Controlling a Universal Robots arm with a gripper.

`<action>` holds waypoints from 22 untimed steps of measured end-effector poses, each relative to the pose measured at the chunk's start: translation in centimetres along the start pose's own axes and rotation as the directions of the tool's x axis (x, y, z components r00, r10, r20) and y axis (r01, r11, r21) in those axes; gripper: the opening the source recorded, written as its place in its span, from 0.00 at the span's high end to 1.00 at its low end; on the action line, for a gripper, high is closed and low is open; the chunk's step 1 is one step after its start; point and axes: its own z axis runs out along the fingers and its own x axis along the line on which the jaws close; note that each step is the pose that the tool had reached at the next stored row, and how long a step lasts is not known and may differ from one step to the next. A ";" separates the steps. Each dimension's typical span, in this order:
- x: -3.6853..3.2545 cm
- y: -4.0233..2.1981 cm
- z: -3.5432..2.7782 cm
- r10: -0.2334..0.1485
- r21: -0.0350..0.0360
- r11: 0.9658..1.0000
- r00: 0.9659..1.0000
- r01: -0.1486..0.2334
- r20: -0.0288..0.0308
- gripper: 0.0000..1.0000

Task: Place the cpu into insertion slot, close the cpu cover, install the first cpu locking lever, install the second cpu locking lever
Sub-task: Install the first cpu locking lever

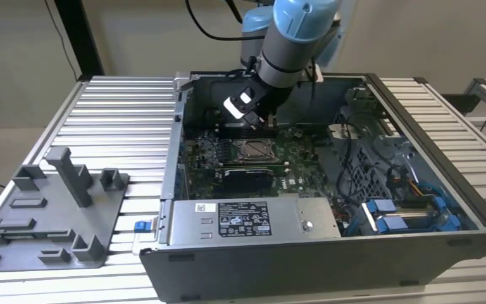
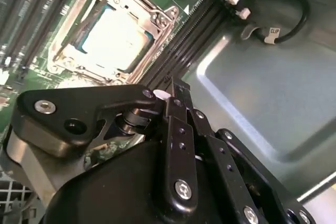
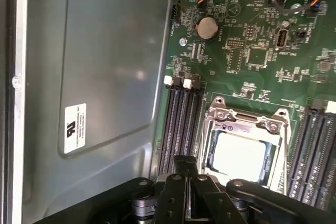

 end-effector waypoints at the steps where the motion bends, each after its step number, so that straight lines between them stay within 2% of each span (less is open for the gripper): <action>1: -0.09 -0.03 -0.15 0.000 0.000 1.000 1.000 0.000 0.003 1.00; 6: -0.57 -0.15 -0.82 0.006 0.001 1.000 1.000 -0.006 0.018 1.00; 12: -1.10 -0.27 -1.53 0.014 0.003 1.000 0.999 -0.014 0.040 1.00; 15: -1.37 -0.33 -1.88 0.017 0.003 1.000 0.998 -0.017 0.053 1.00; 17: -1.57 -0.30 -2.16 0.018 0.005 1.000 0.998 -0.019 0.064 1.00; 18: -1.69 -0.18 -2.28 0.019 0.007 1.000 0.997 -0.020 0.070 1.00; 19: -1.87 0.02 -2.38 0.020 0.010 1.000 0.997 -0.021 0.073 1.00; 22: -2.50 1.05 -2.69 0.024 0.020 0.999 0.997 -0.026 0.077 1.00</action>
